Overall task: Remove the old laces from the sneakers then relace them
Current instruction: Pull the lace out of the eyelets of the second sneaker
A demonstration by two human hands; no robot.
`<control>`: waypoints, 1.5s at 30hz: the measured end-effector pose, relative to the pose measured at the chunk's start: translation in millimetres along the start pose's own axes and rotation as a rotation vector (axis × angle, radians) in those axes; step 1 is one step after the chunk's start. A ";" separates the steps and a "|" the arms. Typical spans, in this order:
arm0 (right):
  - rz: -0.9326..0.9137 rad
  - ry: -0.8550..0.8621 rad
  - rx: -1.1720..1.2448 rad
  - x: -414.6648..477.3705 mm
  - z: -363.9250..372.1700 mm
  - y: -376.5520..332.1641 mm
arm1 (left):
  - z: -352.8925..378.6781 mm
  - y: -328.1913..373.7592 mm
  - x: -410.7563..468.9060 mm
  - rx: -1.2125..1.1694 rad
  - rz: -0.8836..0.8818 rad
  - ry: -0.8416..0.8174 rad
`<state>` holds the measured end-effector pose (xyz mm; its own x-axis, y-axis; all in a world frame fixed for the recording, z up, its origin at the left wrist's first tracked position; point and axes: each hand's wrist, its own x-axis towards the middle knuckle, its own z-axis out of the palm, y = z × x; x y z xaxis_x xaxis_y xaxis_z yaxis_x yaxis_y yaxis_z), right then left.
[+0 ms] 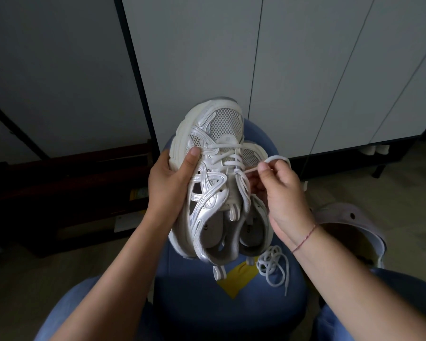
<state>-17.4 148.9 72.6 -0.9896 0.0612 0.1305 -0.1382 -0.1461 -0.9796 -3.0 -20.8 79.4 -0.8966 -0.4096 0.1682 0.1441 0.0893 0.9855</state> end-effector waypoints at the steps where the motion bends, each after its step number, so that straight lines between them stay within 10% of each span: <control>1: 0.037 0.018 0.075 -0.5 1.3 -3.0 | 0.1 -0.3 -0.1 -0.005 0.001 -0.004; 17: 0.470 0.031 0.726 -0.4 4.7 -13.8 | -2.7 -1.8 1.4 0.010 0.009 0.009; 30: 0.124 -0.152 -0.297 2.3 -8.1 3.7 | -27.3 3.6 13.8 0.122 0.083 0.145; 45: -0.049 -0.372 -0.408 3.2 -13.6 -2.7 | -27.4 -1.8 12.5 0.182 0.046 0.044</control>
<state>-19.7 162.9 73.6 -0.9402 -0.3058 0.1498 -0.2305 0.2474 -0.9411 -3.0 -51.0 80.3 -0.8712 -0.4401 0.2176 0.1028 0.2700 0.9574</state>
